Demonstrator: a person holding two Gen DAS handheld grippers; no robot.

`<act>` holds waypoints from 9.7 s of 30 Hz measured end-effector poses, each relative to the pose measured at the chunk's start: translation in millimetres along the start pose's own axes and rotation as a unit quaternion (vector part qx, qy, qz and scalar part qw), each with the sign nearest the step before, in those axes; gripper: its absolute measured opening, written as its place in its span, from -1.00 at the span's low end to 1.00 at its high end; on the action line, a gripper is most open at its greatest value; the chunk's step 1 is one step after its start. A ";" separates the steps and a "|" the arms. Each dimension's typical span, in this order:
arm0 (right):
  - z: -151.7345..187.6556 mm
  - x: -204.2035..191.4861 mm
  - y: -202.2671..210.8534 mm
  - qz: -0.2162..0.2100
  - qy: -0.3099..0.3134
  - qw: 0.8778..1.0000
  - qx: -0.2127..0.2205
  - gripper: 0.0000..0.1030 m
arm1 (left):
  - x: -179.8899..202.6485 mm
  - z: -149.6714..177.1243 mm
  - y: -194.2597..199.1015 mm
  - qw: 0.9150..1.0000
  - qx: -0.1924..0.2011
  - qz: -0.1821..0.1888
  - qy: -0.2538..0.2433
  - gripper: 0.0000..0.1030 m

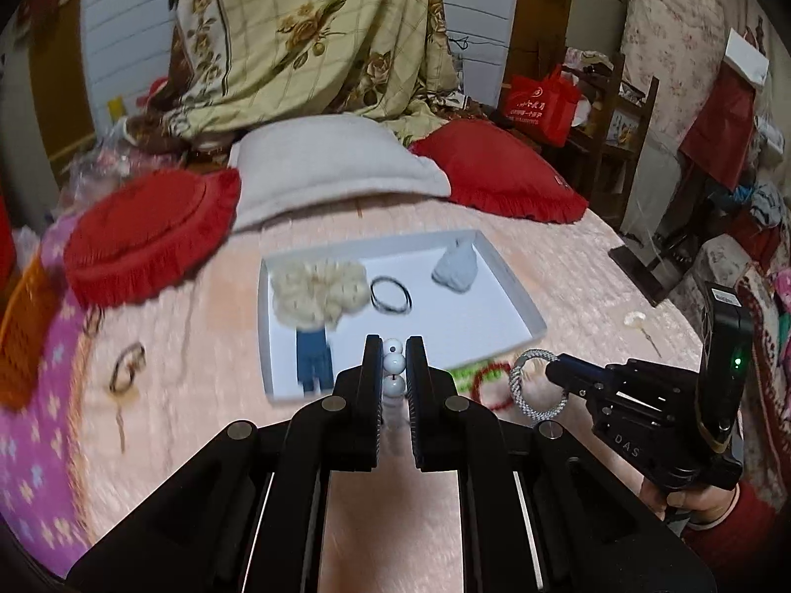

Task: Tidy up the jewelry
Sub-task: 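Place the pearl bracelet in the tray with the left gripper while the right places the bangle, then grasp the dark wooden bead bracelet with the left gripper while the right grasps the red bead bracelet, then lower the wooden bracelet into the tray with the left gripper while the right drops the red bracelet, then grasp the green bead bracelet with the left gripper while the right grasps the gold spiral hair tie, then lift and hold the green bracelet with the left gripper while the right holds the spiral tie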

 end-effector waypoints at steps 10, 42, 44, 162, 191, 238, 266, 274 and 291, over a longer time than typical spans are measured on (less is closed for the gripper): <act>-33.0 61.9 -57.2 0.001 -0.059 0.998 -0.033 -0.87 | 38.4 -53.1 -76.8 0.999 -0.032 -0.018 -0.036 -0.85; -36.8 93.4 -150.7 0.002 -0.066 0.994 -0.084 -0.87 | 26.3 -87.7 -260.8 0.991 -0.133 -0.031 0.002 -0.31; -38.0 93.6 -146.3 0.005 -0.068 0.995 -0.078 -0.86 | 22.3 -88.7 -250.5 0.992 -0.126 -0.027 0.013 -0.31; -43.7 50.9 -18.4 0.005 -0.054 0.998 0.009 -0.83 | -6.5 -4.8 -95.8 0.996 -0.047 -0.026 0.071 -0.86; -39.2 49.1 -146.3 -0.025 -0.094 0.990 -0.103 -0.83 | -46.6 9.8 -147.6 0.991 -0.082 -0.077 0.078 -0.67; 59.9 -39.5 -56.9 -0.190 0.035 0.974 -0.118 -0.56 | -76.9 145.5 -41.6 0.981 -0.050 -0.118 0.145 -0.29; 50.6 71.3 -80.9 0.092 -0.010 0.987 -0.130 -0.74 | -42.8 152.1 -97.7 0.981 -0.128 -0.028 0.144 -0.29; 72.3 39.8 -59.9 0.037 -0.012 0.991 -0.127 -0.74 | -27.8 156.6 -101.6 0.985 -0.123 -0.047 0.109 -0.79; 69.0 36.6 -40.4 0.031 -0.050 0.995 -0.077 -0.82 | -41.0 136.4 -26.9 0.988 -0.051 -0.030 0.145 -0.85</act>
Point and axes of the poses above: each gripper's, at about its wrist camera, not at the fingertips, and y roughly against the way its jaws point, x to its right, z to its underside, the point moved 1 cm from there along -y, roughly the way its jaws point, and after that the axes turned 12 degrees about y, right-handed, at the moved point
